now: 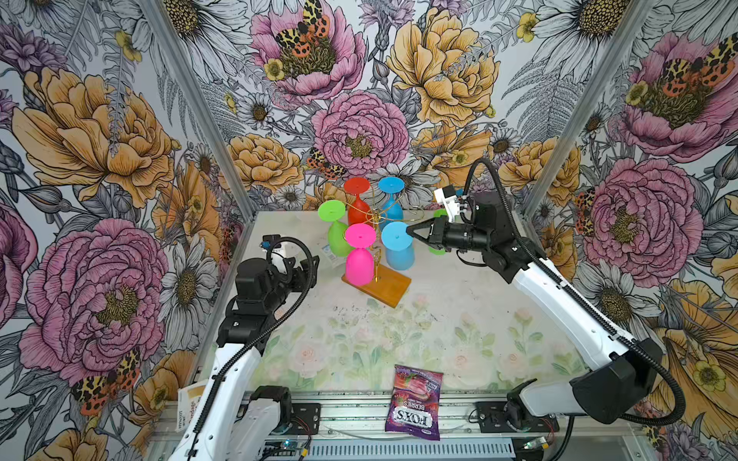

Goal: Take the wine glass off the wine glass rack
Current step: Pick up the wine glass from the wine glass rack.

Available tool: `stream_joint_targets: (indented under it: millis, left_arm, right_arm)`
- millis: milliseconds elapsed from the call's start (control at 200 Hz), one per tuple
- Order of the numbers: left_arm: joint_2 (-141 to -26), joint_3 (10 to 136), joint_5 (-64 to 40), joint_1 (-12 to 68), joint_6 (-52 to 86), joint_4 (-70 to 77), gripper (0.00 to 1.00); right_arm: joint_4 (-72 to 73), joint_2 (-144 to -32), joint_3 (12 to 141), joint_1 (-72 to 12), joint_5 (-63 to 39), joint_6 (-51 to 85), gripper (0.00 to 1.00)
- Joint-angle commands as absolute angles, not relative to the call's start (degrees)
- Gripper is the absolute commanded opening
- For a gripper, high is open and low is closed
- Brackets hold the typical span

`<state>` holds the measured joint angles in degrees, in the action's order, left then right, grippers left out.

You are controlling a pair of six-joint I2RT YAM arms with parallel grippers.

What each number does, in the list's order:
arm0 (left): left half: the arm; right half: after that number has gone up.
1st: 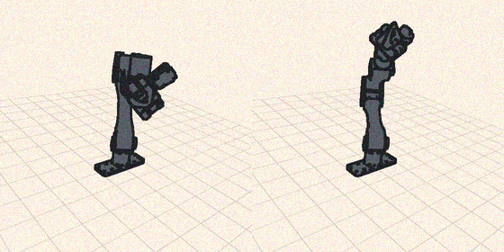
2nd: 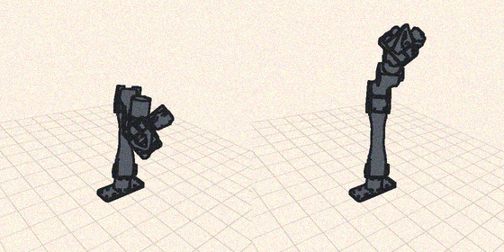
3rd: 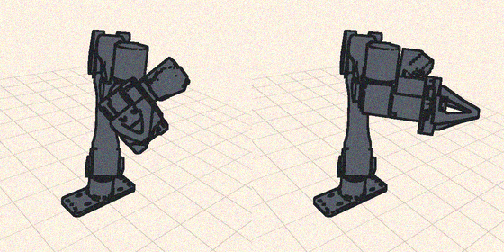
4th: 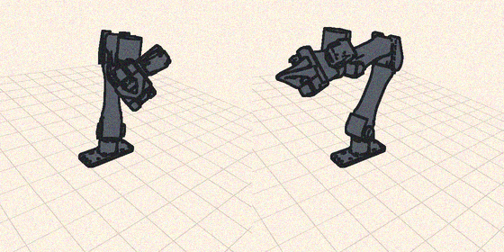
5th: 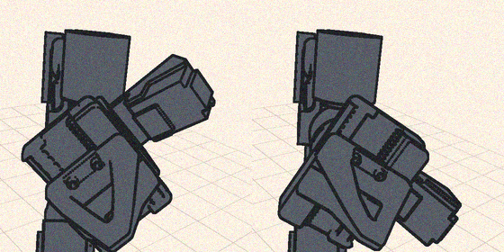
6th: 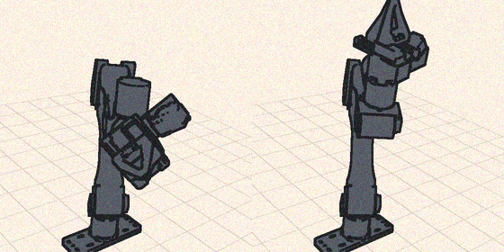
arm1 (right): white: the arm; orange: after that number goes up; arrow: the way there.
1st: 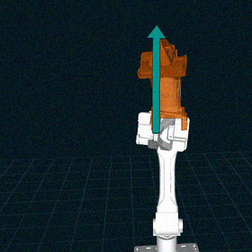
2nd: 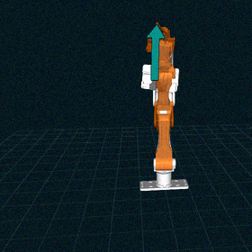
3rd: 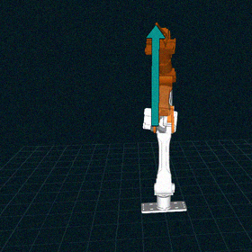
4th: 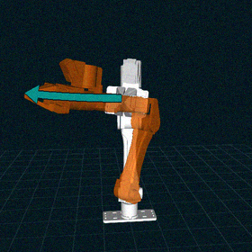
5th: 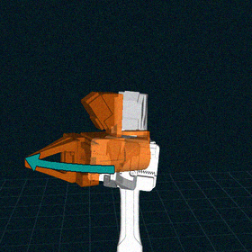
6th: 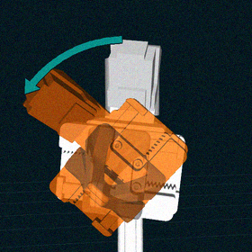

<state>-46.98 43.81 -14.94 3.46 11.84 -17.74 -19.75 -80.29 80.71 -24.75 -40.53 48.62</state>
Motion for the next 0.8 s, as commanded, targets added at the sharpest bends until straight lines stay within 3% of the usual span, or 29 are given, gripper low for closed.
stream_joint_targets:
  millis: [0, 796]
  left_arm:
    - [-46.4, 44.8, -16.5, 2.8, 11.2, -16.6, 0.77]
    - [-46.3, 44.8, -16.7, 2.8, 11.1, -16.4, 0.77]
  right_arm:
    - [-19.9, -78.9, 79.7, -25.1, -41.4, 48.1, 0.0]
    - [-19.3, -83.2, 84.6, -27.0, -42.6, 47.3, 0.0]
